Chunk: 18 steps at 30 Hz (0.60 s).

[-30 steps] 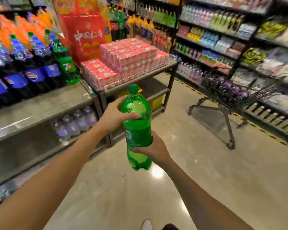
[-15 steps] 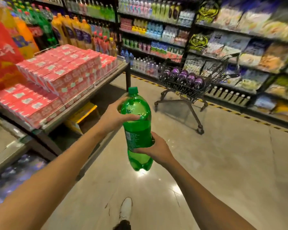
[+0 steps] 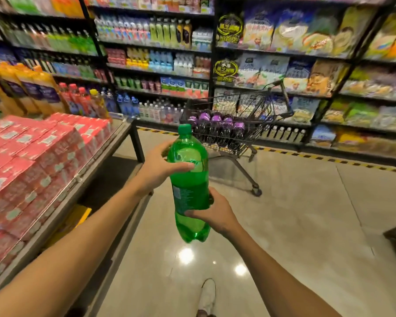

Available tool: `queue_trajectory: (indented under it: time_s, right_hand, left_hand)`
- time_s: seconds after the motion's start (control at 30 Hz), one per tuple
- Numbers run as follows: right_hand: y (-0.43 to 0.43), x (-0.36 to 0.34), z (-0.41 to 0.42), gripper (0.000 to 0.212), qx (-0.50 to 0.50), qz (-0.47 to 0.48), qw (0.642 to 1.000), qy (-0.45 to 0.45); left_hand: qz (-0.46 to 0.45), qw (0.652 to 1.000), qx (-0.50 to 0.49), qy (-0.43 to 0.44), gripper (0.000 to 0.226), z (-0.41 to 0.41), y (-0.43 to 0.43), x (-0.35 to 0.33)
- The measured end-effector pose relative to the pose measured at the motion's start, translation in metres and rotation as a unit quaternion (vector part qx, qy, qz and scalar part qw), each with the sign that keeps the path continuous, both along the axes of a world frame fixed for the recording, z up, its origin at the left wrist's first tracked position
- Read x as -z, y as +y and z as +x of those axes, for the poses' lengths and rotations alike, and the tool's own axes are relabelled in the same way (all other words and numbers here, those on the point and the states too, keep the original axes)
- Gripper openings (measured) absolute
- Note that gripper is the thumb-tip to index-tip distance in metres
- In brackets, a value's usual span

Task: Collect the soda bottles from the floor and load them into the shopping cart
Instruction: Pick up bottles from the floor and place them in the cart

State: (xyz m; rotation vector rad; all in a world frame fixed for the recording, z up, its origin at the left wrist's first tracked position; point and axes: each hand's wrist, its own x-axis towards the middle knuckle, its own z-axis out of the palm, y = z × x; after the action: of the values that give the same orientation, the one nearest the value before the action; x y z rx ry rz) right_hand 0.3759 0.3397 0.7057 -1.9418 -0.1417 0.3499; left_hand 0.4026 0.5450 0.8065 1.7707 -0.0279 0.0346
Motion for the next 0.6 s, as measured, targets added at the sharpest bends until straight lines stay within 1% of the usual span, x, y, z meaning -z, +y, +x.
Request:
queue_trajectory:
  time_s: [0.1, 0.23, 0.3, 0.37, 0.47, 0.53, 0.6]
  right_hand:
    - [-0.007, 0.002, 0.052, 0.087, 0.012, 0.011, 1.000, 0.003]
    - [-0.022, -0.001, 0.120, 0.081, 0.025, 0.012, 1.000, 0.006]
    - [-0.029, -0.001, 0.155, 0.082, 0.027, 0.008, 1.000, 0.007]
    - [-0.034, 0.001, 0.190, 0.082, 0.030, 0.007, 1.000, 0.005]
    - [-0.039, 0.002, 0.240, 0.077, 0.033, 0.004, 0.999, 0.001]
    - [-0.039, 0.004, 0.275, 0.077, 0.034, -0.004, 0.999, -0.001]
    - [-0.036, 0.006, 0.309, 0.083, 0.038, -0.011, 0.999, -0.002]
  left_hand:
    - [0.002, 1.000, 0.025, -0.003, 0.066, 0.058, -0.010, -0.001]
    - [0.009, 0.999, 0.038, 0.003, 0.080, 0.133, -0.024, -0.005]
    - [0.010, 0.999, 0.036, 0.000, 0.085, 0.169, -0.030, -0.006]
    - [0.006, 0.999, 0.034, -0.005, 0.080, 0.202, -0.036, -0.006]
    - [0.004, 0.999, 0.039, -0.003, 0.060, 0.249, -0.042, -0.008]
    - [0.003, 0.999, 0.038, -0.009, 0.058, 0.283, -0.042, -0.008]
    - [0.000, 0.999, 0.039, -0.009, 0.055, 0.316, -0.039, -0.008]
